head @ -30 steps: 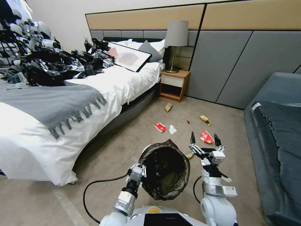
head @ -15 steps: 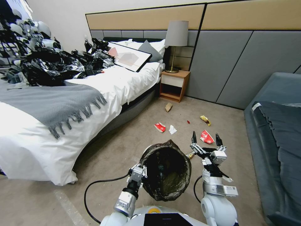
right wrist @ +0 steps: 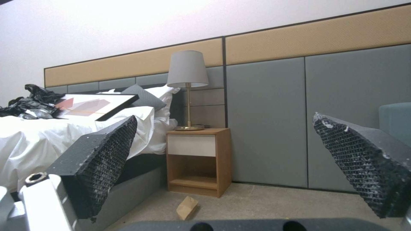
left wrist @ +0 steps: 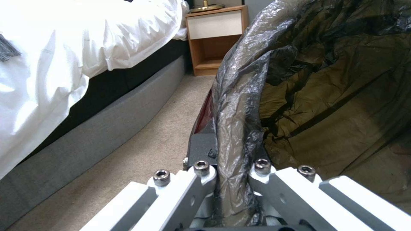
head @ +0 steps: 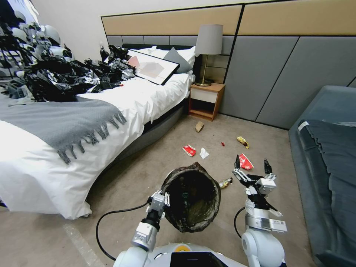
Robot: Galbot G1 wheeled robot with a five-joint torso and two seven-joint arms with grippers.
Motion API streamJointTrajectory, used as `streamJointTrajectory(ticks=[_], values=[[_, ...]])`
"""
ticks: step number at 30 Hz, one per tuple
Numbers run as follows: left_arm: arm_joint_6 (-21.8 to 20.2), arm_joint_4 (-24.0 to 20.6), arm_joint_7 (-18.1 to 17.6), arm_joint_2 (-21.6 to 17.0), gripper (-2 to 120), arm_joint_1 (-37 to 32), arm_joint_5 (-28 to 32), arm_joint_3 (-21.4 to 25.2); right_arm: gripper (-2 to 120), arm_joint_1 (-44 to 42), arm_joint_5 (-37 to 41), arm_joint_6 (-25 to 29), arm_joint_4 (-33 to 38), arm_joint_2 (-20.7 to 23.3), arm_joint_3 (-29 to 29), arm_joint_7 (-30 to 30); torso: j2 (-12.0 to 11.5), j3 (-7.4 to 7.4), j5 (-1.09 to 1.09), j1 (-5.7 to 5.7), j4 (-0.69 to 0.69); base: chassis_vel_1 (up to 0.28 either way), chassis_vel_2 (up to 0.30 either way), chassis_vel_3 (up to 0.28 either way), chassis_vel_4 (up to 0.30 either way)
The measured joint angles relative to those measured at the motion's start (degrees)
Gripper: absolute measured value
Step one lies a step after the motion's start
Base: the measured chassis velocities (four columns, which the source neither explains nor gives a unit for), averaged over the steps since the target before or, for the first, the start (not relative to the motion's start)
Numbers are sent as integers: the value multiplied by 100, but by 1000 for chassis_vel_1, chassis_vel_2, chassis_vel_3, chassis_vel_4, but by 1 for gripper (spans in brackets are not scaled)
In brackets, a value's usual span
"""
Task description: Pick up the trash bin, then pick up the garbage from the floor and place it into the trash bin.
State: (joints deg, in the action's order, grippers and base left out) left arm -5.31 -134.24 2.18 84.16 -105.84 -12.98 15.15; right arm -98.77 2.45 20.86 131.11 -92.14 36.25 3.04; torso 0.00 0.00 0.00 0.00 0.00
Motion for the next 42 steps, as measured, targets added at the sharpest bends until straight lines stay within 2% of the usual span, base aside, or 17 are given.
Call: streamJointTrajectory(ticks=[12, 42], values=[[13, -16, -5, 32, 1, -7, -1, 22, 100, 2, 12, 44, -46, 0, 6, -29, 0, 0, 0, -1, 0, 0, 0, 0, 0], [24, -72, 2, 34, 1, 6, 47, 113, 100, 31, 21, 37, -81, 0, 44, -38, 0, 0, 0, 0, 0, -80, 82, 81, -79]])
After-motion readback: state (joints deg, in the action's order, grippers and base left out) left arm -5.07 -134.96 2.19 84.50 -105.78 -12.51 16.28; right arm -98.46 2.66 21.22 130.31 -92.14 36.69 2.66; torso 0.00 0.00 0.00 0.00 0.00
